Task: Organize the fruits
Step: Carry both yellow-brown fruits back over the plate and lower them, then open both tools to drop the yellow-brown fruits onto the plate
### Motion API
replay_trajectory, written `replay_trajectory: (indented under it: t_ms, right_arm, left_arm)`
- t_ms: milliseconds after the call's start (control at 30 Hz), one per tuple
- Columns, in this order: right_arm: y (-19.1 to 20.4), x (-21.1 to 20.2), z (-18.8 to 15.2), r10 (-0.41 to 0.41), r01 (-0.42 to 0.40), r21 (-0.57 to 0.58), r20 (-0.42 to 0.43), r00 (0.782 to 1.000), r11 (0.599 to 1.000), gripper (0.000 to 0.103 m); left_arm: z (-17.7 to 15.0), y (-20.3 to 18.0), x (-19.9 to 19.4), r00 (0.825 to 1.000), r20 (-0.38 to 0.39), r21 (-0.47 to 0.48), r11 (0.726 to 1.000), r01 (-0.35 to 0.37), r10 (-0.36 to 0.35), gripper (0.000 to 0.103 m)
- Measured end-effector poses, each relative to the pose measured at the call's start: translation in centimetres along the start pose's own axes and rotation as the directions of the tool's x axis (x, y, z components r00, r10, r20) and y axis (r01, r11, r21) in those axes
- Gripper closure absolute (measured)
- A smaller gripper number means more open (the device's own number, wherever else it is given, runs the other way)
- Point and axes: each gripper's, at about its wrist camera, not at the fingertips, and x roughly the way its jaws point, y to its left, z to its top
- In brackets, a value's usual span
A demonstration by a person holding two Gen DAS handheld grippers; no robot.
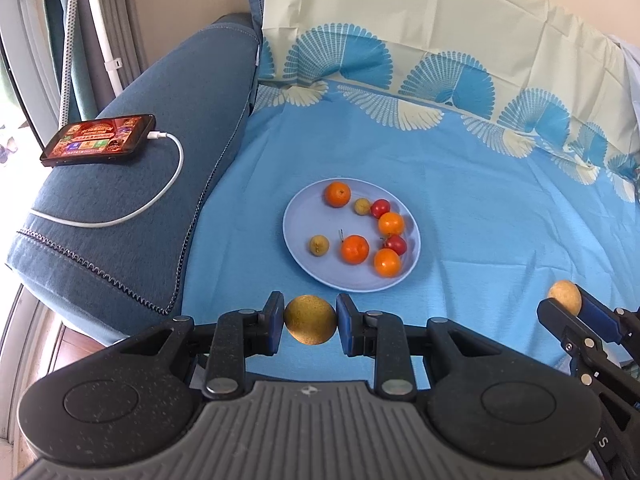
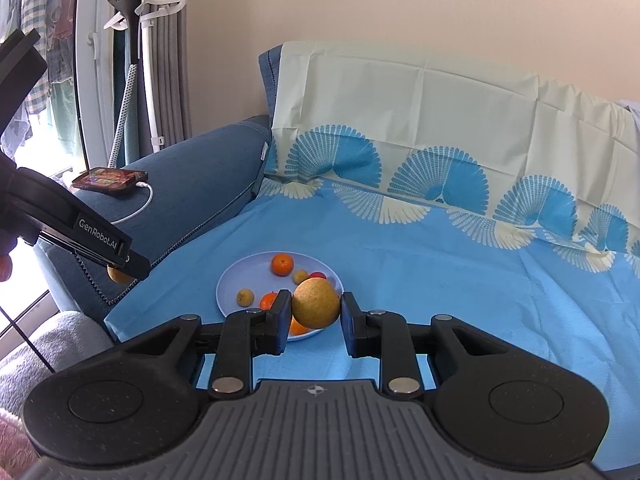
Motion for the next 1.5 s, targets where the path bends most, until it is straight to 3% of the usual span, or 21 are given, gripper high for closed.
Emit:
replay_trajectory:
  t_ms: [300,767,1233,1267,1333,1367,1400,1433,1500]
  right_arm:
    - [-0.9,4.7,0.8,0.007,-0.006,0.023,-0.039,0.999,1.0,0.076]
    - [-0.4,16.4,2.2,0.044,-0.037,0.05,-0.128,0.991,0.998,0.076]
    - [-0.7,25.8,1.0,0.072,-0.07,0.015,-0.225,0.972,0.997,0.076]
    - [-0.5,26.1,0.9,0.073,-0.072,0.011,-0.231,0.97,0.997,0.075]
    - [-0.2,27.0,0.8,0.084,-0.086,0.003,-0.252,0.964,0.996,0.075]
    - [-0.1,27.4,0.8,0.098,-0.101,0.003,-0.266,0.959,0.995,0.074]
    - [0.0,27.6,0.8,0.102,-0.105,0.001,-0.275,0.956,0.994,0.063]
    - [0.2,27.6,0.8,0.098,-0.103,-0.003,-0.278,0.956,0.995,0.044]
    - [0.4,27.1,1.0,0.085,-0.091,-0.011,-0.265,0.961,0.996,0.029]
  left_arm:
    - [2.8,-1.2,4.8,0.999,-0.047,0.03,0.999,-0.02,0.022,0.072]
    - [8.1,-1.2,14.9,0.989,-0.131,0.04,0.997,-0.061,0.065,0.072]
    - [9.7,-0.7,23.8,0.972,-0.21,0.06,0.994,-0.095,0.106,0.072]
    - [9.6,-0.6,24.3,0.973,-0.21,0.066,0.994,-0.088,0.1,0.067]
    - [9.5,-0.3,25.1,0.968,-0.227,0.072,0.993,-0.091,0.105,0.042]
    - [9.5,-0.1,25.3,0.967,-0.229,0.061,0.994,-0.095,0.107,0.019]
    - [9.5,0.1,25.1,0.969,-0.222,0.051,0.994,-0.096,0.105,0.011]
    - [9.5,0.3,24.7,0.972,-0.209,0.043,0.994,-0.096,0.103,0.011]
    - [9.4,0.4,23.9,0.975,-0.2,0.047,0.995,-0.094,0.101,0.006]
